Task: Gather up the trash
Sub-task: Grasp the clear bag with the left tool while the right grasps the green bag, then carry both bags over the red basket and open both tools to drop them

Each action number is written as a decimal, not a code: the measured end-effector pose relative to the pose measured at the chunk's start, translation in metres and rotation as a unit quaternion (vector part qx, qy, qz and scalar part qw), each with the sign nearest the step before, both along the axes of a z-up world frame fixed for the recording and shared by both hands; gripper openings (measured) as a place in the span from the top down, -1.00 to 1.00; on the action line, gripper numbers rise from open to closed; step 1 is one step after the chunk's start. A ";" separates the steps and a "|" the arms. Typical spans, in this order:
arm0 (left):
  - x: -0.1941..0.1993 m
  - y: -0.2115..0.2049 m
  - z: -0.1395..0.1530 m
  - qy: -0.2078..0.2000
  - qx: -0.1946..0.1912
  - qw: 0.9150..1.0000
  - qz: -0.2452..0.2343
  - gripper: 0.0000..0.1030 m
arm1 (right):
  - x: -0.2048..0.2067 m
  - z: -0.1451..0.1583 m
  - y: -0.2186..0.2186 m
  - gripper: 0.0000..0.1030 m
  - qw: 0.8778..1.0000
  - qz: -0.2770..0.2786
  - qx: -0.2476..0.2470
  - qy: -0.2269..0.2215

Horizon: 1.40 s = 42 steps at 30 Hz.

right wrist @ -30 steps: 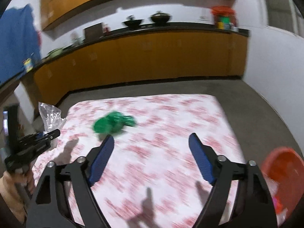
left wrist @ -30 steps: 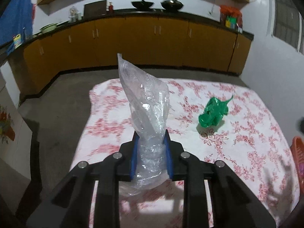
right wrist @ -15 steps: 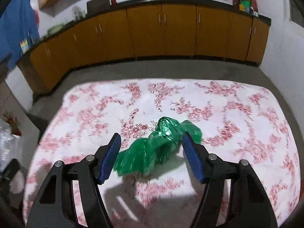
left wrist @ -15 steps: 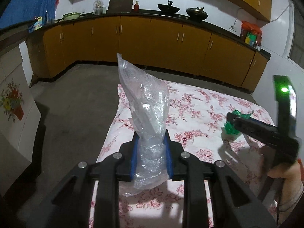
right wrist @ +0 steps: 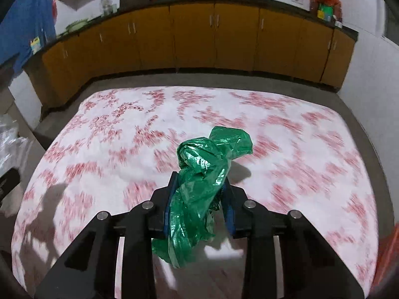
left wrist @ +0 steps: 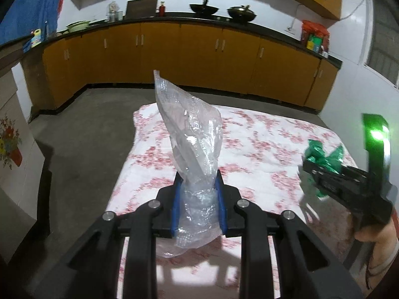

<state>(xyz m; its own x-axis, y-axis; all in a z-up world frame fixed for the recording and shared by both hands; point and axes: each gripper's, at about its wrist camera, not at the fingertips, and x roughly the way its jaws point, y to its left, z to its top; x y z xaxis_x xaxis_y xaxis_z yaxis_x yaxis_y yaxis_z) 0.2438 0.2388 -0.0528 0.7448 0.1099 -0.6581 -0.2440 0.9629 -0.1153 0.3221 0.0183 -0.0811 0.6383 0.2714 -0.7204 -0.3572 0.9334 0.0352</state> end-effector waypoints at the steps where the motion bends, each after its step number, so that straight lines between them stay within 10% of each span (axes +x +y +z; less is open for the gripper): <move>1: -0.002 -0.004 0.001 -0.001 0.000 1.000 -0.005 0.52 | -0.011 0.004 -0.011 0.36 1.000 -0.004 -0.003 -0.006; 17: -0.042 -0.128 0.041 -0.016 -0.011 0.989 -0.145 0.52 | -0.144 0.076 -0.162 0.36 0.990 -0.117 -0.024 -0.075; 42: -0.071 -0.312 0.071 -0.033 0.002 0.948 -0.316 0.52 | -0.226 0.102 -0.309 0.35 0.958 -0.261 0.009 -0.119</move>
<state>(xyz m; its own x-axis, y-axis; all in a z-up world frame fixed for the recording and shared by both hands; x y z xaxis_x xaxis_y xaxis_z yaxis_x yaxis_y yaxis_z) 0.1728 -0.0730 0.0180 0.7019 -0.3693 -0.6091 0.3897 0.9149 -0.1057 0.0961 -0.2907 0.0214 0.8361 -0.1186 -0.5357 0.1576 0.9871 0.0274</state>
